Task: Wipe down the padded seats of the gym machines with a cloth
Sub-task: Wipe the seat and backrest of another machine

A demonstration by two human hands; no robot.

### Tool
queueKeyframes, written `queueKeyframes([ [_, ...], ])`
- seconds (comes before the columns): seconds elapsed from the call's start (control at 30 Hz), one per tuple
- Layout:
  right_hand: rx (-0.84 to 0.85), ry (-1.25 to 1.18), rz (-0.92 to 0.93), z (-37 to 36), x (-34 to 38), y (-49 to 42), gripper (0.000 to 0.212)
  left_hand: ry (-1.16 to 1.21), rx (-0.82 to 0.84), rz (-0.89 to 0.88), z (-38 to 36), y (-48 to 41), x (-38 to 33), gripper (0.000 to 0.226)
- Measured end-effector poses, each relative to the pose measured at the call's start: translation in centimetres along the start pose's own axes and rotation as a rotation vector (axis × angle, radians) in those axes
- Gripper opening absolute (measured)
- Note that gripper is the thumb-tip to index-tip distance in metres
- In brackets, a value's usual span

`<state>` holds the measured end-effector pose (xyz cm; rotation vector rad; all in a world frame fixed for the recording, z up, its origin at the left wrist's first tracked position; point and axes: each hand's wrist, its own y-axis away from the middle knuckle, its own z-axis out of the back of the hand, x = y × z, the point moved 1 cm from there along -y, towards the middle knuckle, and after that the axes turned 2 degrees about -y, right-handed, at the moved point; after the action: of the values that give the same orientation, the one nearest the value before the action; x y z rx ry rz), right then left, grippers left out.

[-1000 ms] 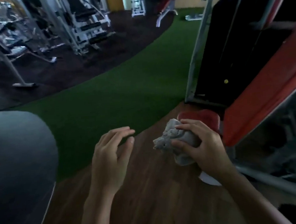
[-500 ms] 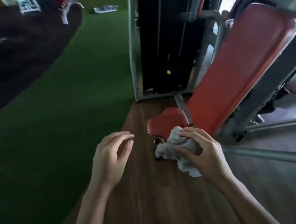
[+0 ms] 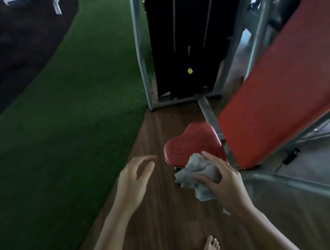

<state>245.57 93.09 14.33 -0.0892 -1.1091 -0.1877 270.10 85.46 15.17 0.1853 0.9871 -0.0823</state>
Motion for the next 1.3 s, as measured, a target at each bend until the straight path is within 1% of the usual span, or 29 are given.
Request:
queueKeyframes([
  [0.1, 0.024, -0.035, -0.032, -2.3, -5.3, -4.5, 0.059, 0.095, -0.02, 0.102, -3.6, -5.1, 3.3, 0.019],
  [0.2, 0.009, 0.011, -0.055, -5.1, -10.8, -9.0, 0.065, 0.107, -0.026, 0.134, -7.6, -10.8, 7.8, 0.022],
  [0.3, 0.011, 0.052, -0.013, -8.1, -15.7, -13.2, 0.06, 0.067, 0.019, 0.147, -11.8, -15.9, 12.2, 0.023],
  [0.37, 0.032, 0.105, 0.012, -10.4, -18.3, -15.4, 0.055, 0.079, 0.062, 0.191, -14.4, -18.4, 14.8, 0.023],
  [0.43, 0.057, 0.187, 0.029, -12.6, -20.3, -17.0, 0.058, 0.099, 0.083, 0.233, -16.3, -19.9, 17.1, 0.023],
  [0.47, 0.052, 0.22, 0.026, -13.5, -21.0, -17.4, 0.063, 0.114, 0.069, 0.243, -16.9, -20.5, 18.1, 0.025],
  [0.57, 0.029, 0.195, 0.005, -15.0, -21.9, -17.9, 0.083, 0.137, -0.012, 0.226, -17.4, -21.0, 20.0, 0.024],
  [0.67, 0.044, 0.222, 0.029, -15.8, -22.3, -19.0, 0.084, 0.143, -0.021, 0.182, -17.8, -20.9, 21.1, 0.032],
  [0.77, 0.067, 0.23, 0.027, -16.6, -22.4, -21.5, 0.086, 0.228, -0.009, 0.204, -17.8, -21.4, 22.1, 0.034],
  [0.83, 0.063, 0.248, 0.041, -16.8, -22.0, -23.0, 0.076, 0.28, 0.029, 0.201, -17.6, -21.8, 22.7, 0.032],
  [0.93, 0.012, 0.305, 0.071, -17.0, -21.8, -23.9, 0.054, 0.361, 0.072, 0.204, -17.3, -22.0, 23.1, 0.031],
  [1.03, -0.055, 0.327, 0.074, -17.5, -21.7, -23.5, 0.043, 0.405, 0.064, 0.229, -17.4, -22.0, 23.3, 0.031],
  [1.1, -0.072, 0.337, 0.109, -17.6, -21.5, -22.5, 0.038, 0.397, 0.046, 0.232, -17.5, -22.0, 23.5, 0.032],
  [1.2, 0.05, 0.333, 0.221, -17.0, -21.7, -20.4, 0.038, 0.391, 0.044, 0.234, -17.5, -22.1, 23.3, 0.034],
  [1.3, 0.159, 0.336, 0.267, -16.0, -22.1, -20.3, 0.039, 0.393, 0.058, 0.238, -17.4, -22.3, 23.4, 0.034],
])
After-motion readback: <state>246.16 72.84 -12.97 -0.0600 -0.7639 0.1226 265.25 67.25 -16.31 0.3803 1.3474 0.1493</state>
